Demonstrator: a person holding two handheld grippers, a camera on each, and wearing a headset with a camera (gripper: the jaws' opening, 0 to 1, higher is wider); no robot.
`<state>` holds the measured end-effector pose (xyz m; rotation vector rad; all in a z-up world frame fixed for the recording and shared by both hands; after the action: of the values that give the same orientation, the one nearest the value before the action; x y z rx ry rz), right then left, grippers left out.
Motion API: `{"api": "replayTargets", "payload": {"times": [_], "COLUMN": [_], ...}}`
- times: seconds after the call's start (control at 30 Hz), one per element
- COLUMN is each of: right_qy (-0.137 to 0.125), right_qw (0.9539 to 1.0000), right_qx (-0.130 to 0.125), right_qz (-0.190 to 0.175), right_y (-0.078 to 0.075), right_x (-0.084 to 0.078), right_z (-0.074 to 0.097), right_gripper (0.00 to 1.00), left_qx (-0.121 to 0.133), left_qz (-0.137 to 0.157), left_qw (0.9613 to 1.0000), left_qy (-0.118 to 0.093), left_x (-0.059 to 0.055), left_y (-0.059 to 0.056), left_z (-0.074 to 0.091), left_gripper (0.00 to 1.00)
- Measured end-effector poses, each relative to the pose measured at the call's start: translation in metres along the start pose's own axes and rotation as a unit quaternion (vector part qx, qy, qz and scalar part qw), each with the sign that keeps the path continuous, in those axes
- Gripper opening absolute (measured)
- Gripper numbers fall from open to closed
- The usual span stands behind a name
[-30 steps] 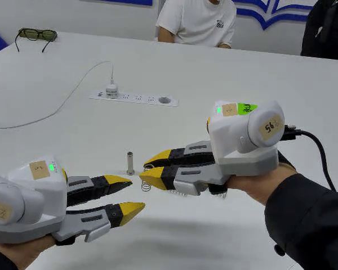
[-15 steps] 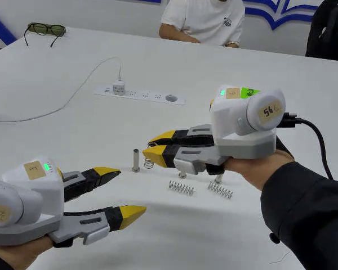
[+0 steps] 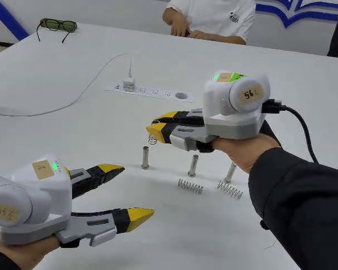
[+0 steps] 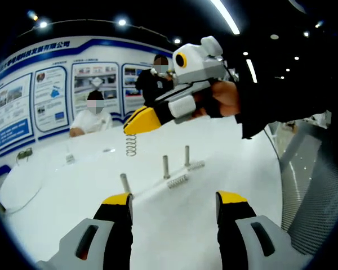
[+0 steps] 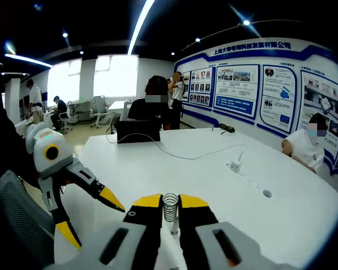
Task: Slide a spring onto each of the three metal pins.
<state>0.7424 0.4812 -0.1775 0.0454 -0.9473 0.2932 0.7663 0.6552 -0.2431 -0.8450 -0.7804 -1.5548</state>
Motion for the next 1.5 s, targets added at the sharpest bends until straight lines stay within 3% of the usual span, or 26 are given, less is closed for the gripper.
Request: {"api": "replayTargets", "payload": {"times": [0.6,1.2,1.5], "right_qy": [0.035,0.039,0.053], "right_qw": [0.9993,0.9988,0.9981], "right_qx": [0.005,0.007,0.008], "right_qz": [-0.015,-0.027,-0.031], "right_y": [-0.011,-0.013,-0.01], "right_x": [-0.01,-0.017,-0.028], "right_z": [-0.037,-0.044,-0.05], "right_gripper": [0.12,0.12,0.12], "left_qx": [0.006,0.009,0.011], "left_qz": [0.003,0.007,0.008], "left_qw": [1.0,0.9999,0.9998], "left_qy": [0.004,0.012,0.015], "left_x": [-0.003,-0.005,-0.006], "left_y": [0.004,0.006,0.006], "left_z": [0.0,0.003,0.003], "left_gripper": [0.62,0.59,0.58]}}
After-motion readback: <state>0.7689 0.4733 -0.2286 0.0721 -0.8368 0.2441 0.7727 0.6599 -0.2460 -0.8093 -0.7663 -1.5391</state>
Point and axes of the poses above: the centre of the closed fingertips' face, and the gripper's own axes: z roughly backward along the fingers, y roughly to its left, x roughly out of its top, the point moved 9 cm from there along z, roughly backward along the fingers, and after that the axes turned 15 degrees about y, right-handed, at the moved point
